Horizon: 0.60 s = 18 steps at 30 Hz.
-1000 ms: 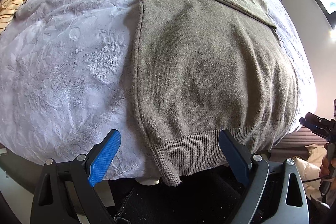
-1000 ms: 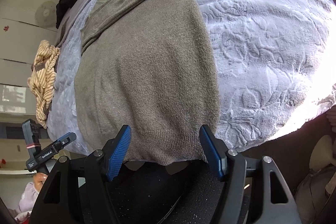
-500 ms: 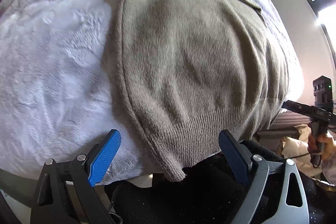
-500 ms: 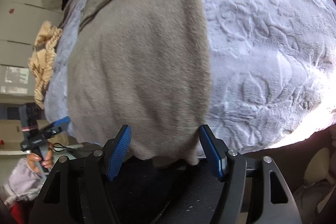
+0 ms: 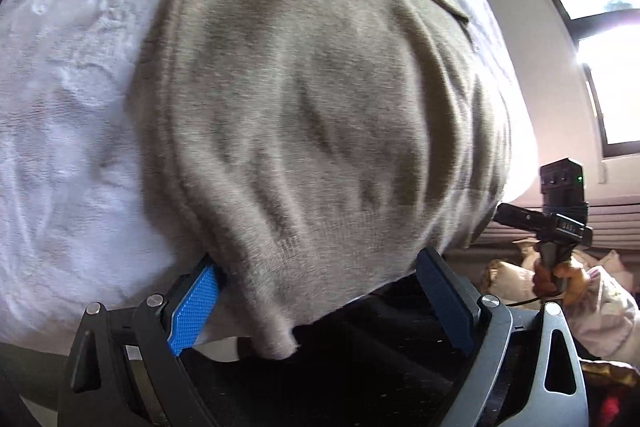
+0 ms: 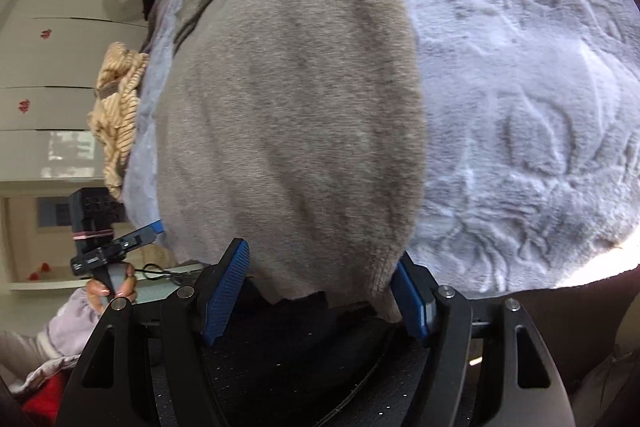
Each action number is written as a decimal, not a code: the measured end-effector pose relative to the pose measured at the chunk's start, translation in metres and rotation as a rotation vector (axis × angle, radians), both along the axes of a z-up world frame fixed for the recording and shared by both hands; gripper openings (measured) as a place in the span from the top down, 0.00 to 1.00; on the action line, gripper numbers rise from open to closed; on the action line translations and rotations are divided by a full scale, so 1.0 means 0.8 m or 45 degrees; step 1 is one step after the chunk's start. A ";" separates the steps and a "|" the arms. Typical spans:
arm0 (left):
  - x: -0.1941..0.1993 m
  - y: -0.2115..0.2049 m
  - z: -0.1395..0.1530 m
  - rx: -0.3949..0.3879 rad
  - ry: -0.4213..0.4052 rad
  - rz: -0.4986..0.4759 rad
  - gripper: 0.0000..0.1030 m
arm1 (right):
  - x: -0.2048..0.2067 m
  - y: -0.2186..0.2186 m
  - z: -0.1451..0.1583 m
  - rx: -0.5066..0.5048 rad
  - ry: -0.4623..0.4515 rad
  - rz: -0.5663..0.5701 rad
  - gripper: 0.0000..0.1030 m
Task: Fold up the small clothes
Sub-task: 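Grasp the ribbed sweater hem with both tools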
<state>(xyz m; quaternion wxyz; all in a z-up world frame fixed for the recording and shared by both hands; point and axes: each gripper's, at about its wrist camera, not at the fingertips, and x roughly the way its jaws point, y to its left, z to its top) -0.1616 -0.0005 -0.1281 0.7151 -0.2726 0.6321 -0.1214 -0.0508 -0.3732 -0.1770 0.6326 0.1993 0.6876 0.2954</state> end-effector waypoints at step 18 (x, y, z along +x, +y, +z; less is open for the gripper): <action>0.009 0.002 -0.002 -0.024 0.019 0.039 0.87 | -0.003 -0.013 -0.003 0.285 0.158 -0.112 0.87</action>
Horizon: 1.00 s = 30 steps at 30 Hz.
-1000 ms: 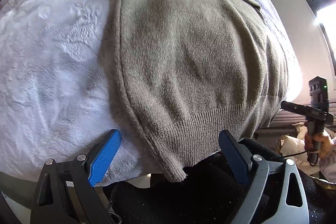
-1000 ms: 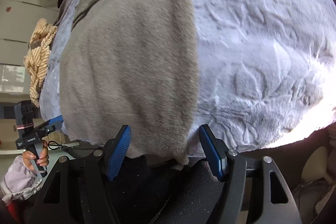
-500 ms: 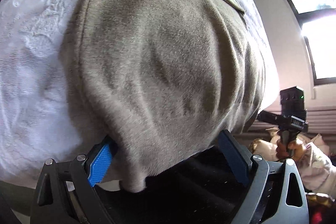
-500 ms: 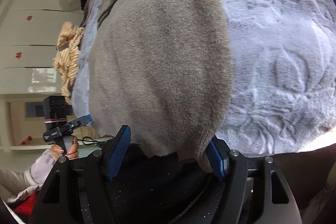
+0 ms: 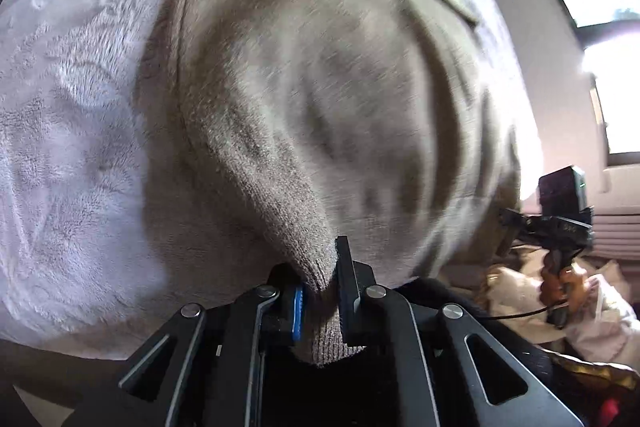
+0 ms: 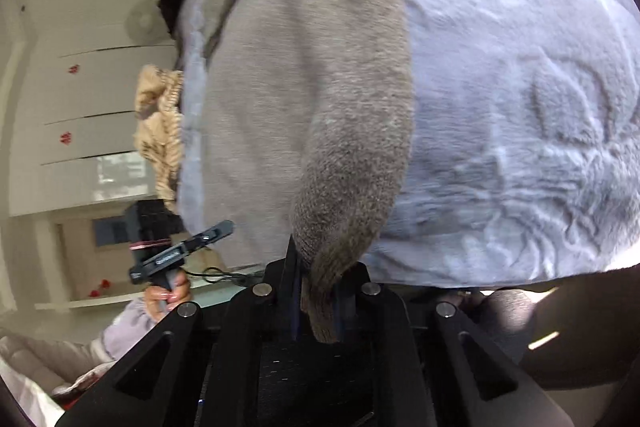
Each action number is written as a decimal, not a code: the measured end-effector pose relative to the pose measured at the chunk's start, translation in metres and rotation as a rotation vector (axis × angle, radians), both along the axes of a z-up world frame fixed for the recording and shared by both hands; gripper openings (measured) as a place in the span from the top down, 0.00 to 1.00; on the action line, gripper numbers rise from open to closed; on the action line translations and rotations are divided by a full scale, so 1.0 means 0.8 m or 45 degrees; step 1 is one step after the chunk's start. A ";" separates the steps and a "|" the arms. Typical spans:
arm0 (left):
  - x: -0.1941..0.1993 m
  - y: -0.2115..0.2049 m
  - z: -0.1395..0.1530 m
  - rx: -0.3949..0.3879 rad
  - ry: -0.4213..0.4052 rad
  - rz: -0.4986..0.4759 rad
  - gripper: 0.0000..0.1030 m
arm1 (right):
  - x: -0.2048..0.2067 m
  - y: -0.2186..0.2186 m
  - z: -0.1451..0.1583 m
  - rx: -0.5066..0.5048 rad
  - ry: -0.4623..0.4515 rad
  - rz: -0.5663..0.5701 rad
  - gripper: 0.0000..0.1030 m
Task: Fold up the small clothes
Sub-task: 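Grasp the ribbed sweater hem with both tools, then lift the held hem with both tools and fold it toward the collar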
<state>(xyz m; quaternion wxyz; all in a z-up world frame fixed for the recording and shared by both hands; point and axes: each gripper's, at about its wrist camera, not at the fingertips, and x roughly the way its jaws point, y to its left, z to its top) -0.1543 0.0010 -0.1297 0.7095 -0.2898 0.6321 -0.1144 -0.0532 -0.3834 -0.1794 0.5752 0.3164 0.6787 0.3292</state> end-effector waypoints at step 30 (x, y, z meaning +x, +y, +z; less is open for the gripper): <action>0.270 0.137 0.122 -0.086 -0.458 0.426 0.87 | 0.301 0.044 0.164 0.484 -0.304 -0.170 0.87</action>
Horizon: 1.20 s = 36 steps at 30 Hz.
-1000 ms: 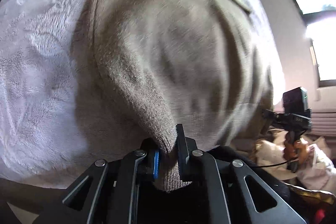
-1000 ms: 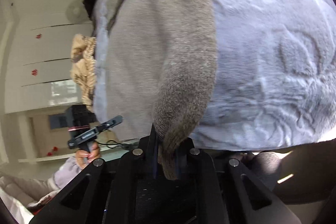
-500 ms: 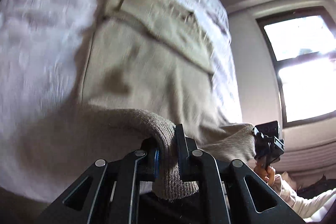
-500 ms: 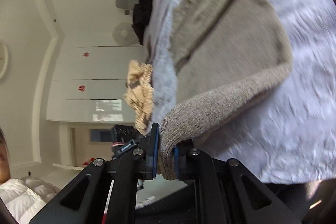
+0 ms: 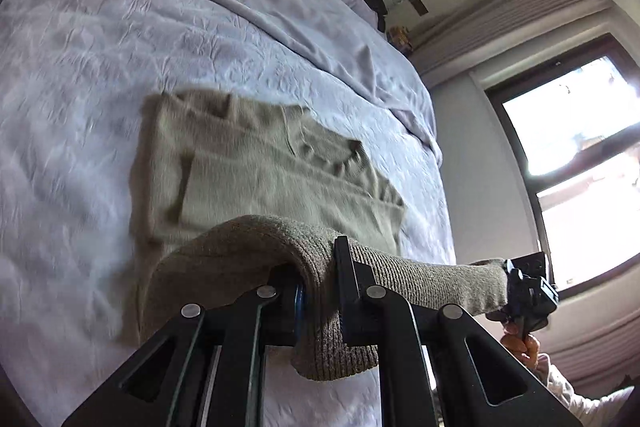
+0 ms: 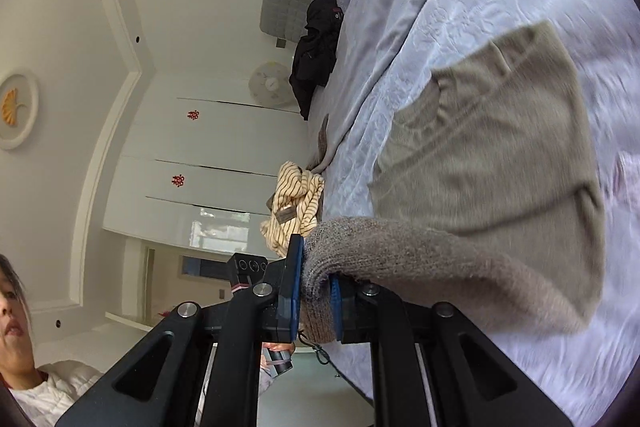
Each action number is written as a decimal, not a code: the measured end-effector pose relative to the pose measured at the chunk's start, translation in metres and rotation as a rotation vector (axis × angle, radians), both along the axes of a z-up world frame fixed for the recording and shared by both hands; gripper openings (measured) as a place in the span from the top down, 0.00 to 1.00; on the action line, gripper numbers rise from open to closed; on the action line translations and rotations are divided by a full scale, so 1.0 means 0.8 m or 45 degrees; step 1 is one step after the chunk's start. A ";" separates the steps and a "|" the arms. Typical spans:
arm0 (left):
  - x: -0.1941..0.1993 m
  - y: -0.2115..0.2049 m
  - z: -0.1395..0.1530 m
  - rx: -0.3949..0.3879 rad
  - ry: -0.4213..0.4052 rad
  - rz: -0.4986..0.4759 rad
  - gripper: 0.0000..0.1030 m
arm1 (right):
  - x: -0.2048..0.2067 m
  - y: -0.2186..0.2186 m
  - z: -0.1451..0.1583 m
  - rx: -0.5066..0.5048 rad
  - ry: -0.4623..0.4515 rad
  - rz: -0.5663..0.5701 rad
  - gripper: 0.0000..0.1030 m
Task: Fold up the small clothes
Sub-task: 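Lift the held hem with both tools and fold it toward the collar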
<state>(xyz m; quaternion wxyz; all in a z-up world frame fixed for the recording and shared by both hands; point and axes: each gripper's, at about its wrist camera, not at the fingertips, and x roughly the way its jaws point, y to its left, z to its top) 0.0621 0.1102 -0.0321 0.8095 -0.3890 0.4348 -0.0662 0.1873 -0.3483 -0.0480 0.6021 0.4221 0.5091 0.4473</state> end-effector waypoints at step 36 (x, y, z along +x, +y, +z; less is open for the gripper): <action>0.077 -0.024 -0.097 0.314 0.350 -0.051 0.34 | 0.121 0.050 -0.146 -0.329 0.233 0.123 0.54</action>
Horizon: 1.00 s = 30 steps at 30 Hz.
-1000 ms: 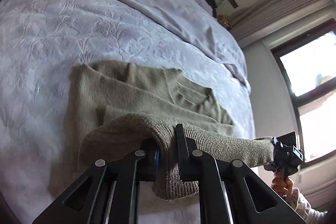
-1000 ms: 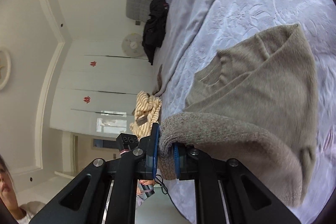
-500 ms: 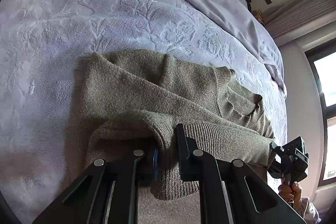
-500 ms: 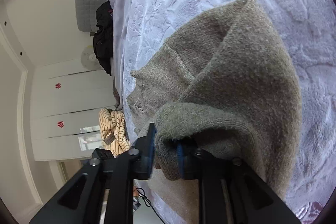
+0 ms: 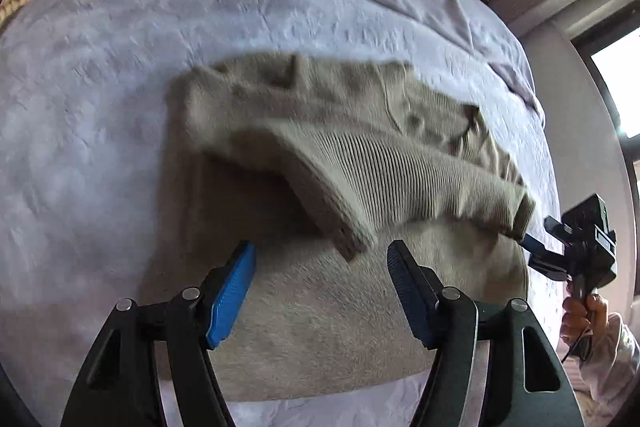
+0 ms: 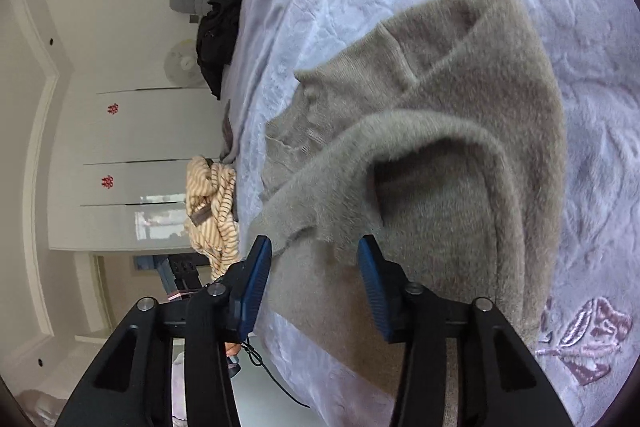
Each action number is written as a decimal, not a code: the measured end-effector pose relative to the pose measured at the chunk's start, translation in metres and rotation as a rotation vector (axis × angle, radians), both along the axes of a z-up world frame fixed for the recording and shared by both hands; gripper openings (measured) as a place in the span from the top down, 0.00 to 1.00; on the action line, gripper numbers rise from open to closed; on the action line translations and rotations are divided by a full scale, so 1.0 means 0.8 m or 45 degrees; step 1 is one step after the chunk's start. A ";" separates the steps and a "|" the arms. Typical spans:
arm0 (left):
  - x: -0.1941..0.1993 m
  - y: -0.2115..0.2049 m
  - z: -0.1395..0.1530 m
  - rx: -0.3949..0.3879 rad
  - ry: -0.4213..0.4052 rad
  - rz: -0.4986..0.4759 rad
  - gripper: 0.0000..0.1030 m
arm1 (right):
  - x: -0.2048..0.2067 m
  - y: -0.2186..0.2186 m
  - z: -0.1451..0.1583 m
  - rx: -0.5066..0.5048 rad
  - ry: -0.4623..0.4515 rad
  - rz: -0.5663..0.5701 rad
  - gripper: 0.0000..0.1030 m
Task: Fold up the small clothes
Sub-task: 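Lift the held hem with both tools and fold it toward the collar, then lay the hem down on the sweater and open both tools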
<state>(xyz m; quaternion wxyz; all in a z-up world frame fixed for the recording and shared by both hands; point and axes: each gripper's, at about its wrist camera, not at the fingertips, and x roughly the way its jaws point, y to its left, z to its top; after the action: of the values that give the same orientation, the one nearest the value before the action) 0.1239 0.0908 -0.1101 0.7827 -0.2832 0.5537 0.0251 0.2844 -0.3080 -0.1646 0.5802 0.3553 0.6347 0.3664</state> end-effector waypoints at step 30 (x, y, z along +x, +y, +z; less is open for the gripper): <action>0.092 0.027 -0.032 0.283 0.001 0.192 0.34 | 0.069 0.065 0.014 -0.442 -0.326 0.117 0.53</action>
<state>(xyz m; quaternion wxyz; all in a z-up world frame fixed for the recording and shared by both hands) 0.1974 0.1122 -0.1361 0.8049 -0.2357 0.5249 0.1453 0.3394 -0.2562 -0.1535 0.6912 0.1712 0.6250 0.3199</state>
